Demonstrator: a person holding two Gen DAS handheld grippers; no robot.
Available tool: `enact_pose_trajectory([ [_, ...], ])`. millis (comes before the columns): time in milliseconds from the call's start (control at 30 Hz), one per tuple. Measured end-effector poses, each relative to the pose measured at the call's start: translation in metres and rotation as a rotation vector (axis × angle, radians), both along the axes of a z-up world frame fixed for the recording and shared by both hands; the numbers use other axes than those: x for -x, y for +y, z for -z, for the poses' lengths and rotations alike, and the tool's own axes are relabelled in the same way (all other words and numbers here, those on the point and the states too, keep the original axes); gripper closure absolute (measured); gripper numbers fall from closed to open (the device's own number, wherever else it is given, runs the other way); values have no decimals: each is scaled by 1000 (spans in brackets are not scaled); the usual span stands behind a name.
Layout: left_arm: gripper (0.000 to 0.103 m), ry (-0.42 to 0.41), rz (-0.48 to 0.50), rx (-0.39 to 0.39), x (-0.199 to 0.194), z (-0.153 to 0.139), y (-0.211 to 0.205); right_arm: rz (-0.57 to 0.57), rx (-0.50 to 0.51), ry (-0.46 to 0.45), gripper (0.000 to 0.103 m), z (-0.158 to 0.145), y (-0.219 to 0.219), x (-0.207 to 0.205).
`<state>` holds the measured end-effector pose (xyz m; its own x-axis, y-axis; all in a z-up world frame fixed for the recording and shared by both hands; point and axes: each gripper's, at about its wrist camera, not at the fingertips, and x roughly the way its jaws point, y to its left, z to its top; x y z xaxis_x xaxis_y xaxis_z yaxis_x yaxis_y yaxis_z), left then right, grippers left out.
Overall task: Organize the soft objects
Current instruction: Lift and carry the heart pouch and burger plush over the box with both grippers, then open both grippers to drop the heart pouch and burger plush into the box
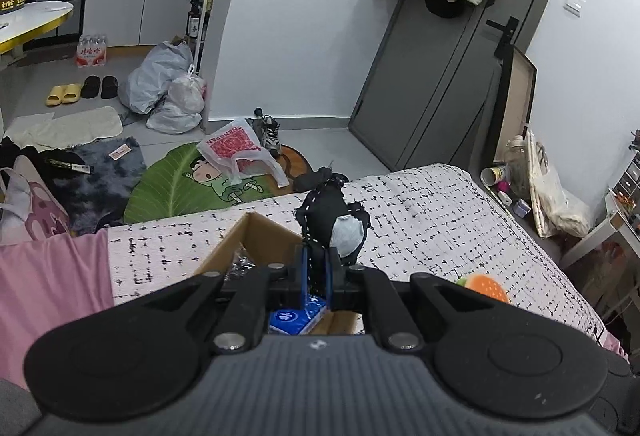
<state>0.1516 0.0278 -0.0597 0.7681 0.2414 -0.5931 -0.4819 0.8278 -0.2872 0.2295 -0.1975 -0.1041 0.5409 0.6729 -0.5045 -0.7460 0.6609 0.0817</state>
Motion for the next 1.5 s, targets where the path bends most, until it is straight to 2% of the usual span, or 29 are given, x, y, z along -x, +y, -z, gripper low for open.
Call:
enact_pose_trajectory([
  [367,96,49,29,19,4,7,22,-35,24,26,70,7,25,10],
  [667,96,98,73,25,-7,21,35,-52,41,63,70,19,48,18],
  [933,96,135,95,38,-28,44,42,-61,77,92,70,36,66,19],
  [1167,96,173,92,97,-36,74,48,-46,74,108,69,44,70,13],
  [1500,95,198,87,153,-50,94,58,-37,77,107,57,48,77,8],
])
